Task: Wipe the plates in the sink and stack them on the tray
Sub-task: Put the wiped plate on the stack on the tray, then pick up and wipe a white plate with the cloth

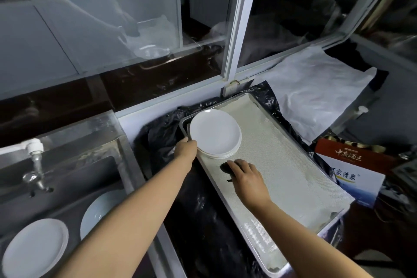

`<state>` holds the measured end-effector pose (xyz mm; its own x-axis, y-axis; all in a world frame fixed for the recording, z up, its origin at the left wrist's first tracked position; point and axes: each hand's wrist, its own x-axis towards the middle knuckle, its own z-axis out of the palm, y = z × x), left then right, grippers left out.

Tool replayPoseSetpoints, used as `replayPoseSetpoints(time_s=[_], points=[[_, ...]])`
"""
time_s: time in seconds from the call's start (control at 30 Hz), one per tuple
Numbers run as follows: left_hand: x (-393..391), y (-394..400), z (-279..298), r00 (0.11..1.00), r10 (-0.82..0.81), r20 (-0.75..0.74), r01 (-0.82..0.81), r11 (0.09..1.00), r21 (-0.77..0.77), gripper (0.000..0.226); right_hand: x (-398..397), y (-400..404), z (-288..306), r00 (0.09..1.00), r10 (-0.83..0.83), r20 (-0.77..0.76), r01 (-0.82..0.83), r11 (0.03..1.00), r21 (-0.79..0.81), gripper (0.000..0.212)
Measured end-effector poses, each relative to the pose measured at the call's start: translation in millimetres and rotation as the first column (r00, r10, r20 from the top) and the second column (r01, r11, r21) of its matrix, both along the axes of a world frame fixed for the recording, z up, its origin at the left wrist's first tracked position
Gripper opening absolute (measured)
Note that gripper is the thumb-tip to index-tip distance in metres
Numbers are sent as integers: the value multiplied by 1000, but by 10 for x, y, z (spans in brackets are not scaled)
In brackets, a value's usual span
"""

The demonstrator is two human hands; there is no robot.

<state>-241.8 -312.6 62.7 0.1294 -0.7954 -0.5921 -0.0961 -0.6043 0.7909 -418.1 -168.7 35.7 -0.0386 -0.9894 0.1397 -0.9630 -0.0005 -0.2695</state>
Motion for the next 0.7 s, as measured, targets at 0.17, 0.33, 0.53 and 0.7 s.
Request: replayPoseSetpoints(time_s=[0.17,0.33,0.53,0.7], points=[[855,302,-127,997,-69,20,69,997,-16,20,723,2,94,998,53,41,-56,996,75,40],[2173,841,-331,984,-135,116,138,990,-20,21,1909,91,38,990,110,88,-118,989,91,49],[3957,1556,-695,980,-78,183,73,997,38,17,3435,328,-358,946,145,290,-202,963,177,44],[5315,2150,-1250,931,-69,359,5,985,174,18,4453,678,-761,908,55,416,-187,940,285,43]])
